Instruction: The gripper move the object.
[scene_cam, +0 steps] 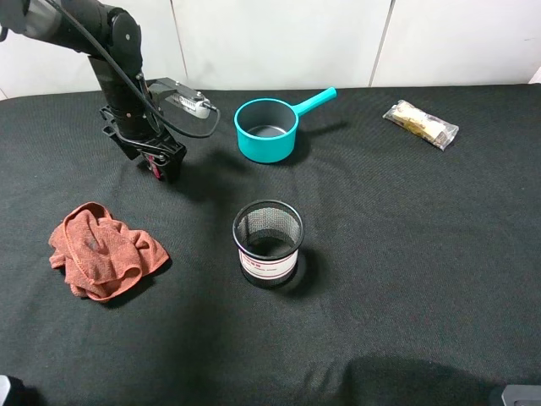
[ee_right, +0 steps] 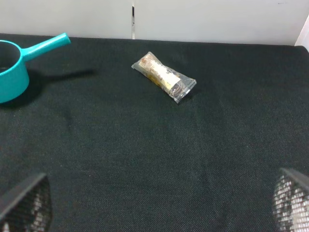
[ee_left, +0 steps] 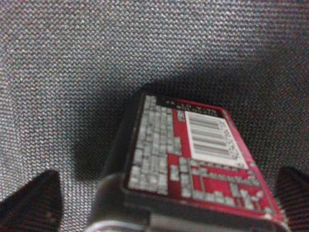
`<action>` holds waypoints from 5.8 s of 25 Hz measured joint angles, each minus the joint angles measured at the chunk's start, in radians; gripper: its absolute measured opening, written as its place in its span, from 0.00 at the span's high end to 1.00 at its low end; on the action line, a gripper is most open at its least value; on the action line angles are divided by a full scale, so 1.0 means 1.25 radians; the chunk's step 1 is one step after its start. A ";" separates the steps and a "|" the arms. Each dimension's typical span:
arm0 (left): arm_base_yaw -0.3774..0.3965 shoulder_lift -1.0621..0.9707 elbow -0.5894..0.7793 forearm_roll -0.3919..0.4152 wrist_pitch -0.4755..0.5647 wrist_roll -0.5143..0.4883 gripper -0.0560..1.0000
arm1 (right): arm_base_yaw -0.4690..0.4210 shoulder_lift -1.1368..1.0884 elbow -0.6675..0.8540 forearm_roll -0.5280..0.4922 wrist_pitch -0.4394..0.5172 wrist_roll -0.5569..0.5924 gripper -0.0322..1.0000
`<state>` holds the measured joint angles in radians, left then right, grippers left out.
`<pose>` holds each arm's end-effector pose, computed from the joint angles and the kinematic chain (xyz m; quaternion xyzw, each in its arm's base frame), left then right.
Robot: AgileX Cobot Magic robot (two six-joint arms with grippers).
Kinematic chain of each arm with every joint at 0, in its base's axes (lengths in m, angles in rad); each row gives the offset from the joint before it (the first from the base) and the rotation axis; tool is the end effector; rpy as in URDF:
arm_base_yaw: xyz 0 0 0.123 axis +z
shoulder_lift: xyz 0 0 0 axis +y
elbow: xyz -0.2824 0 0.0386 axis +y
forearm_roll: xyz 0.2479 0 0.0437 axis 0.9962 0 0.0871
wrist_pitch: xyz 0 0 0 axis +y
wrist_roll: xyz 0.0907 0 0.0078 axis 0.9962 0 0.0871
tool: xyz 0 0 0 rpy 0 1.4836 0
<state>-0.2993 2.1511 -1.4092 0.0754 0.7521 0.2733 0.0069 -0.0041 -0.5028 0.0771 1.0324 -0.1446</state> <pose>0.3972 -0.1177 0.1130 0.3055 0.9482 0.0269 0.0822 -0.0048 0.0060 0.2804 -0.0649 0.8408 0.0016 0.5374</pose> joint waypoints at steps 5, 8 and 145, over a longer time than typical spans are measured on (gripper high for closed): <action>0.000 0.000 0.000 0.000 0.000 0.000 0.34 | 0.000 0.000 0.000 0.000 0.000 0.000 0.30; 0.000 0.000 0.000 0.000 0.000 0.000 0.43 | 0.000 0.000 0.000 0.000 0.000 0.000 0.30; -0.352 0.232 -0.525 -0.081 0.104 -0.109 0.51 | 0.000 0.000 0.000 0.006 0.000 0.000 0.30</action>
<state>-0.7395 2.4410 -2.0656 -0.0256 0.8824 0.1377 0.0069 -0.0041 -0.5028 0.0845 1.0324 -0.1446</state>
